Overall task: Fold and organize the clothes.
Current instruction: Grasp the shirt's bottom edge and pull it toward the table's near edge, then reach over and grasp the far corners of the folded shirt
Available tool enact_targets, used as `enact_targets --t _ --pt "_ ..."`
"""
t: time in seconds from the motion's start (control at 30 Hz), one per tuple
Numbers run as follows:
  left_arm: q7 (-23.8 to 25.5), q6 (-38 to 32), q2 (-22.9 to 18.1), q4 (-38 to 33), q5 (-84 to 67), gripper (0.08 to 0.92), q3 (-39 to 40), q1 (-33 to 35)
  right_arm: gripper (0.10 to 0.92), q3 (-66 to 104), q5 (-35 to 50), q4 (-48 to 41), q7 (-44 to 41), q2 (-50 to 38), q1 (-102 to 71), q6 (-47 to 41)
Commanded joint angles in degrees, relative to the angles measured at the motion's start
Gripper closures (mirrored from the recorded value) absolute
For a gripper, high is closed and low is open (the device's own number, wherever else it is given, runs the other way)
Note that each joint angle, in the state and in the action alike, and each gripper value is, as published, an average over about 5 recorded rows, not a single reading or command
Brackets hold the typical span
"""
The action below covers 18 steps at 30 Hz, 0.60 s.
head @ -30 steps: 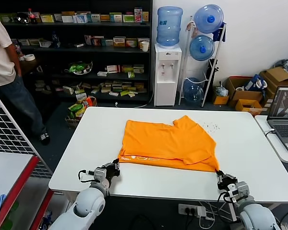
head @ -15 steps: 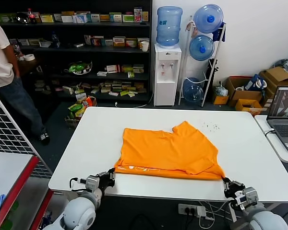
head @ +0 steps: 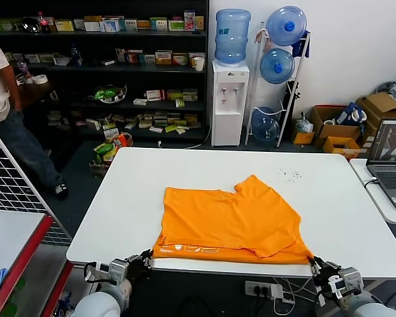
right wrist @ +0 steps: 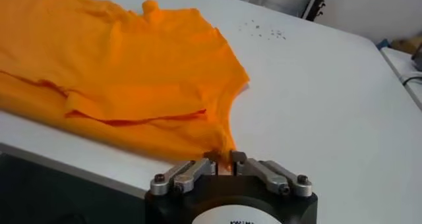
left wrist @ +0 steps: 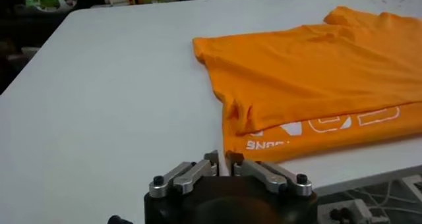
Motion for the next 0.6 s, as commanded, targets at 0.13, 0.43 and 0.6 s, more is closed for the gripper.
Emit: enact_targets --t 0.13,0.43,0.6 --pt "-3.48 0.77 1.88 -9.33 -4.42 0.706 -2.38 3.90 0.619 1.81 5.74 5.57 2.26 -0.06 -0.76 4.17" --pt "4.43 -6.95 -2.60 0.36 6.75 0.446 -1.33 -11.15 0.359 0.43 11.63 -3.93 -0.49 -2.66 14.33 10.38" --pt "5.60 -7.42 -5.39 12.04 5.19 0.308 2.80 -24.47 0.231 -7.41 14.76 -12.89 -1.42 -3.99 27.03 7.09"
